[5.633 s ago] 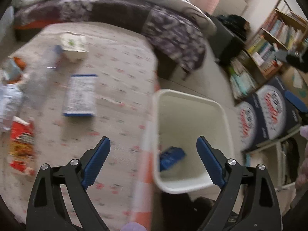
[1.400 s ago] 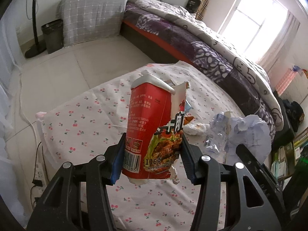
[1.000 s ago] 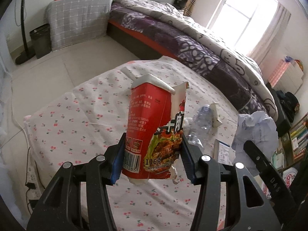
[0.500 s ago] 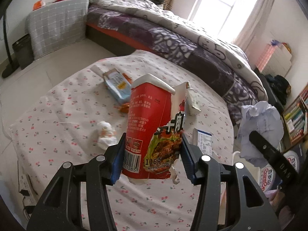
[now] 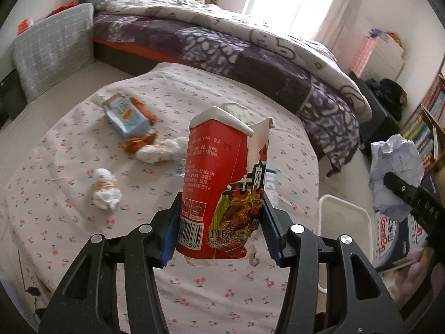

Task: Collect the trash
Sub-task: 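Carry the crumpled paper to the white bin and release it with the right tool, then drop the red drink carton into the white bin with the left tool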

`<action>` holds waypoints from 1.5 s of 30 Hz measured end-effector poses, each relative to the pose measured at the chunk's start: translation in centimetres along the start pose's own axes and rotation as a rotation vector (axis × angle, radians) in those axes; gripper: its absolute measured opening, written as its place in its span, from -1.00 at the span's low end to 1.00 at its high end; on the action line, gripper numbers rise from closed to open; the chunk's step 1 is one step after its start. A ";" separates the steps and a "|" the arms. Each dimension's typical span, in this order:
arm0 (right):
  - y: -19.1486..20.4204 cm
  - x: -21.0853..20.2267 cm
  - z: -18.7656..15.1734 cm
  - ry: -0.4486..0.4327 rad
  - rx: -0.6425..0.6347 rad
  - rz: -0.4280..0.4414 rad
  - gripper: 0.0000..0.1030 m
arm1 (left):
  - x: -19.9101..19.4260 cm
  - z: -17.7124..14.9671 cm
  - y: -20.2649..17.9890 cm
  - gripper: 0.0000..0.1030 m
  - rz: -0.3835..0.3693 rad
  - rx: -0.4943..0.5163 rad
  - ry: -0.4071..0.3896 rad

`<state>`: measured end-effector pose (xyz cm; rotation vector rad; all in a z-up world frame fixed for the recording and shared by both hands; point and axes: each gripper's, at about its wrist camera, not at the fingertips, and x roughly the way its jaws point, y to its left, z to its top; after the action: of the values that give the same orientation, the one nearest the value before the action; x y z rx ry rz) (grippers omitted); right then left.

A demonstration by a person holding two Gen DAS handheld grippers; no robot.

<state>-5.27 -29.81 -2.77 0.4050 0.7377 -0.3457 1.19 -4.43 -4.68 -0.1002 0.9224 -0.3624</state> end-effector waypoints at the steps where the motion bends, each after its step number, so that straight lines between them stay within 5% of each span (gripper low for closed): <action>1: -0.7 -0.1 0.1 0.004 0.008 -0.012 -0.14 | 0.2 -0.2 -0.5 -0.04 -0.005 0.010 0.004; 8: -6.3 -1.0 0.7 0.018 0.076 -0.121 0.04 | 1.7 -1.3 -4.4 -0.04 -0.053 0.068 0.038; 12: -8.3 -2.5 0.8 -0.023 0.103 -0.188 0.48 | 2.8 -2.3 -7.5 -0.04 -0.091 0.108 0.059; 15: -9.6 -3.3 1.1 -0.052 0.112 -0.236 0.62 | 3.7 -3.4 -9.8 -0.04 -0.127 0.136 0.089; 33: -15.4 -6.0 2.6 -0.117 0.280 -0.243 0.65 | 7.7 -8.9 -21.7 -0.02 -0.273 0.340 0.210; 35: -15.7 -6.2 2.6 -0.128 0.300 -0.241 0.68 | 7.5 -8.5 -22.6 0.04 -0.291 0.363 0.197; 39: -15.8 -6.1 2.6 -0.128 0.317 -0.237 0.70 | 6.9 -7.8 -23.2 0.51 -0.288 0.391 0.174; 45: -14.2 -5.6 2.4 -0.118 0.283 -0.222 0.70 | 6.4 -6.9 -20.6 0.56 -0.221 0.372 0.152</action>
<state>-13.94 -42.35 -0.51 0.5659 0.6201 -0.6821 -6.16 -25.48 -8.78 0.1704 0.9821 -0.7487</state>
